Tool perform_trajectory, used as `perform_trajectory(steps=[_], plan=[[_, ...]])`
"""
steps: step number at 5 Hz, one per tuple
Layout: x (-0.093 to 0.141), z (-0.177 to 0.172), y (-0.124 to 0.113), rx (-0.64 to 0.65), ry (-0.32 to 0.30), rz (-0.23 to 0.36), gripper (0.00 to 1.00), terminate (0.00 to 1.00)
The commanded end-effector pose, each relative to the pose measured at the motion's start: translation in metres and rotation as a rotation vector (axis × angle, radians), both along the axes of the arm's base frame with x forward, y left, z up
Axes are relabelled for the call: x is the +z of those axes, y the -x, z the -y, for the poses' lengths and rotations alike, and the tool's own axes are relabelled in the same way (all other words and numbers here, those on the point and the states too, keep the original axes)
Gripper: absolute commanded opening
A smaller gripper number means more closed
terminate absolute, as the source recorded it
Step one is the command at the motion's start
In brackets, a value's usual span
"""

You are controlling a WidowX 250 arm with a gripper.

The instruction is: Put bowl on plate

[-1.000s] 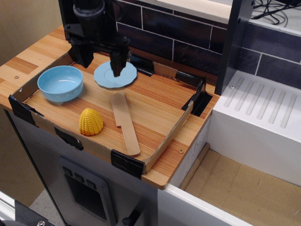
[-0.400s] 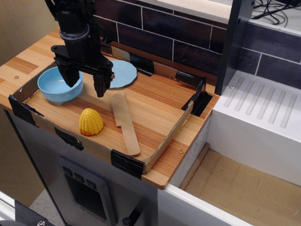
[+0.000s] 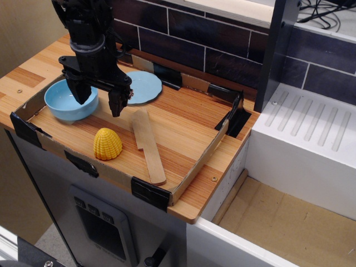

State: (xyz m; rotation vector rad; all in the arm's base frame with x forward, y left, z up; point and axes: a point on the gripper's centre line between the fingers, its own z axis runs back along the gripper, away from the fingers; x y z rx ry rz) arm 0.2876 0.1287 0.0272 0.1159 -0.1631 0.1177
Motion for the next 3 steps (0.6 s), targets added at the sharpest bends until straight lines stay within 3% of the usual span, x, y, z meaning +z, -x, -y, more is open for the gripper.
perform_trajectory(steps=[1, 2, 3], plan=[[0.0028, -0.0044, -0.0117, 0.009, -0.017, 0.016, 1.00, 0.00], [0.0024, -0.0054, -0.0119, 0.023, -0.003, 0.004, 0.00, 0.00], [0.0023, -0.0080, -0.0133, 0.032, 0.000, 0.003, 0.00, 0.00]])
